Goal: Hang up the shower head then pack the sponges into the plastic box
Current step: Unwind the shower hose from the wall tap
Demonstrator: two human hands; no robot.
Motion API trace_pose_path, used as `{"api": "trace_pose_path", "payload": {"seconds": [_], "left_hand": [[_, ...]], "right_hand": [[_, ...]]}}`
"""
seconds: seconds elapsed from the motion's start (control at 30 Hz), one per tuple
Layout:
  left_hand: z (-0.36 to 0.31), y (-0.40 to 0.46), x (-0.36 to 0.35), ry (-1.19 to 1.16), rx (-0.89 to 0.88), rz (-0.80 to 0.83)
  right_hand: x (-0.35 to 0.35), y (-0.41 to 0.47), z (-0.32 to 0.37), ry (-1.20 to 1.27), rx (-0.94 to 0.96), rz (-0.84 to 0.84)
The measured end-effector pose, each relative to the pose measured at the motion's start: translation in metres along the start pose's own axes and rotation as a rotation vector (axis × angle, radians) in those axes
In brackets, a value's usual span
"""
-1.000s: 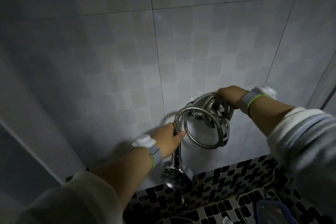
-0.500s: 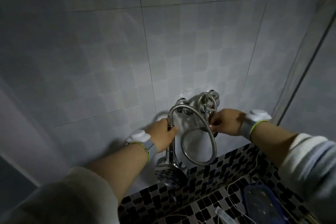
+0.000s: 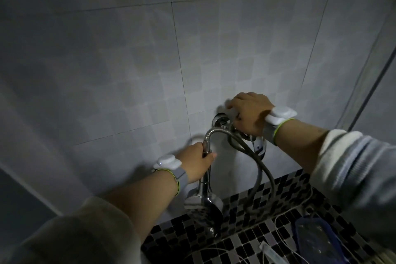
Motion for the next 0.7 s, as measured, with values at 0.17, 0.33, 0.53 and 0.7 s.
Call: {"api": "trace_pose_path", "payload": {"seconds": [0.17,0.33,0.53,0.7], "left_hand": [[-0.001,0.0,0.003,-0.046,0.054,-0.002],[-0.002,-0.003,0.005,-0.071,0.099,-0.009],[0.0,-0.002,0.008,-0.112,0.152,-0.06],[-0.001,-0.001,0.012,-0.124,0.17,-0.068]], "right_hand": [[-0.01,0.024,-0.002,0.015,-0.072,0.227],[-0.004,0.032,-0.005,0.018,-0.032,0.299],[0.009,0.028,-0.02,0.181,-0.081,0.161],[0.013,0.017,-0.038,0.321,-0.105,0.043]]}}
Point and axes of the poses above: each hand's wrist, its own y-axis towards the middle knuckle, its own x-axis out of the back of the hand, z = x × y, the point moved 3 cm from there along y, towards the middle knuckle, and after that the axes turned 12 degrees about x, right-handed, at the moved point
